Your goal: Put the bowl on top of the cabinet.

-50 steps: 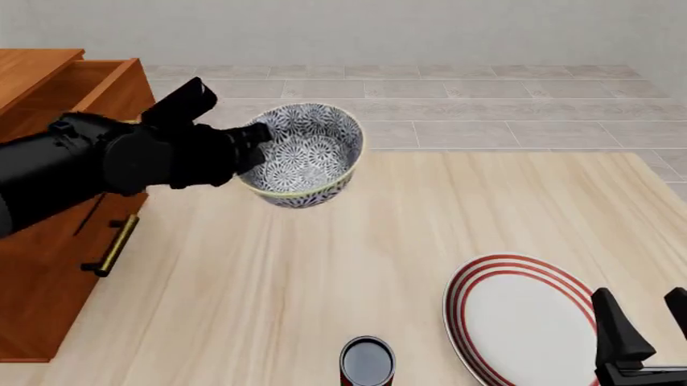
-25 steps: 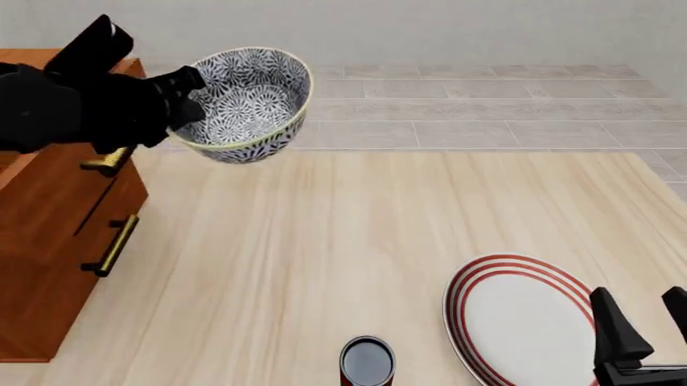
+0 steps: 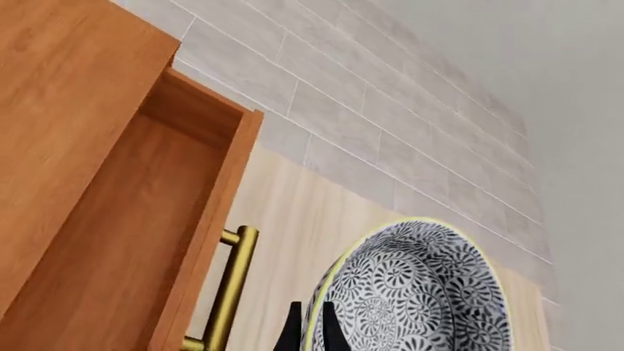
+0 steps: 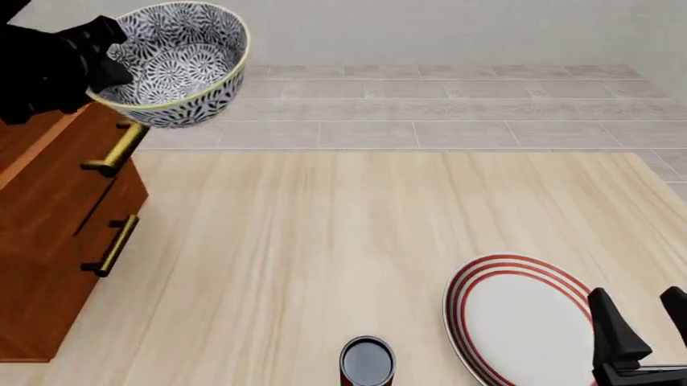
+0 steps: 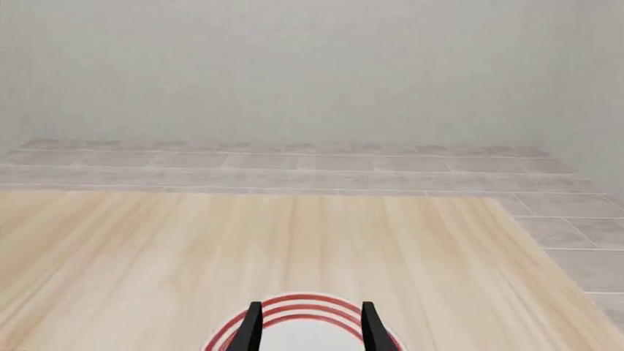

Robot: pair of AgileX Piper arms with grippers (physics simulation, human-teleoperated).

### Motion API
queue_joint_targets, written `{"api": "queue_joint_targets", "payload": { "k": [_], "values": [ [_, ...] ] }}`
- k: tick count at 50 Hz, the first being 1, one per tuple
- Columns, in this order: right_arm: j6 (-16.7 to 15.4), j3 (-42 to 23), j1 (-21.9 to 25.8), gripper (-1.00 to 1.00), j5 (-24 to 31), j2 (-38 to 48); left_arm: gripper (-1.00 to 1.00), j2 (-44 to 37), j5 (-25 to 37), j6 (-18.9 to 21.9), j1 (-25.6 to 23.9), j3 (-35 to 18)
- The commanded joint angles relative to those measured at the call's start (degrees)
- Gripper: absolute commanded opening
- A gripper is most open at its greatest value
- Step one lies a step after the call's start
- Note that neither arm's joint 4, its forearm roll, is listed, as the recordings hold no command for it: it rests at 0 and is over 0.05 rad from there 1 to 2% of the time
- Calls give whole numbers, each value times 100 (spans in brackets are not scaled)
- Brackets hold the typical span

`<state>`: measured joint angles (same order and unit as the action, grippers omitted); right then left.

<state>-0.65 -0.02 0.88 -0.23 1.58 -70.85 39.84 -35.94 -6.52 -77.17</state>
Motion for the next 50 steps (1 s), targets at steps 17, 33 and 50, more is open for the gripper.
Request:
{"api": "queue_joint_targets", "payload": {
  "k": [17, 33, 50],
  "values": [
    [-9, -1, 35, 100, -12, 1, -100, 123, 936, 46, 1091, -951],
    [-16, -1, 41, 100, -13, 3, -100, 70, 1244, -85, 1710, -1248],
    [-20, -1, 55, 100, -13, 4, -100, 95, 1422, -468, 2095, -1283]
  ]
}}
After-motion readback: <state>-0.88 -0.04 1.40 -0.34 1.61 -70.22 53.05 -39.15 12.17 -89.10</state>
